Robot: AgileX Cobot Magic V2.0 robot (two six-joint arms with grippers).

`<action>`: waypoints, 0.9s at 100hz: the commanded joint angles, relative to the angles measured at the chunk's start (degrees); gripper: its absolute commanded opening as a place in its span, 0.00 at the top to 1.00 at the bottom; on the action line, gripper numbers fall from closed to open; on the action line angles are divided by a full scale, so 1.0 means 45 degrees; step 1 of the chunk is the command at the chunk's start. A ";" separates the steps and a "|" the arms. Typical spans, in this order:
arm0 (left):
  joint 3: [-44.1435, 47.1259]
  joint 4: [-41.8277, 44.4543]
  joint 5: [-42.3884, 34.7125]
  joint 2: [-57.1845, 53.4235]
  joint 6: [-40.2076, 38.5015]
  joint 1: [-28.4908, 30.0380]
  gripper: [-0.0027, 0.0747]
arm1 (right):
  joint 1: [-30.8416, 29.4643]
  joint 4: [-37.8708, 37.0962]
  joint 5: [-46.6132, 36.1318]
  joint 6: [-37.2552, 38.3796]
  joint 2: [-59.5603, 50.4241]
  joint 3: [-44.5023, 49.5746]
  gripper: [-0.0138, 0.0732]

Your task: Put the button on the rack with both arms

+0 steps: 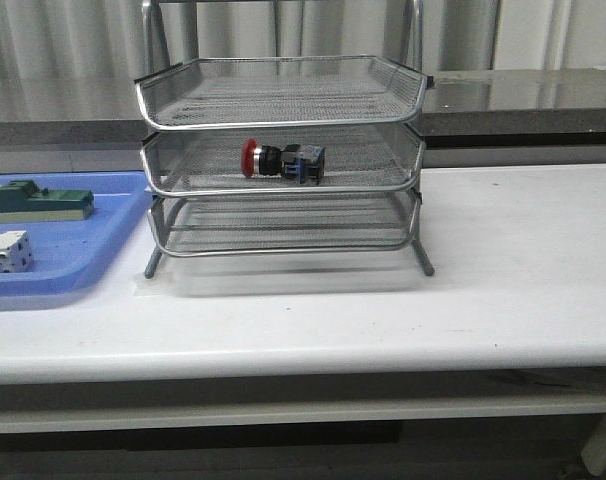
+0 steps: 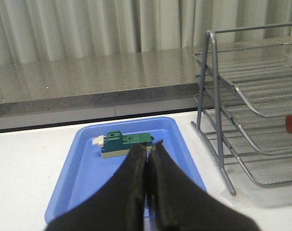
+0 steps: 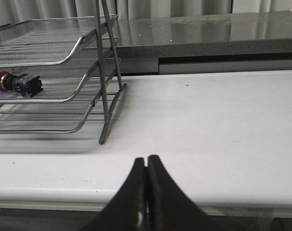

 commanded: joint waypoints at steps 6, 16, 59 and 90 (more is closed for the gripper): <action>0.0018 0.1188 0.0220 -0.0861 -0.1389 0.0098 0.99 | -0.0096 -0.0119 -0.1073 -0.0036 -0.0227 -0.0207 0.91; 0.0204 0.1500 0.1448 -0.1819 -0.1549 0.0246 0.99 | -0.0096 -0.0119 -0.1073 -0.0036 -0.0227 -0.0207 0.91; 0.1454 0.5272 0.3948 -0.5905 -0.5796 0.1047 0.99 | -0.0096 -0.0119 -0.1073 -0.0036 -0.0227 -0.0207 0.91; 0.2407 0.5229 0.2766 -0.5841 -0.5878 0.1047 0.99 | -0.0096 -0.0119 -0.1059 -0.0036 -0.0227 -0.0207 0.91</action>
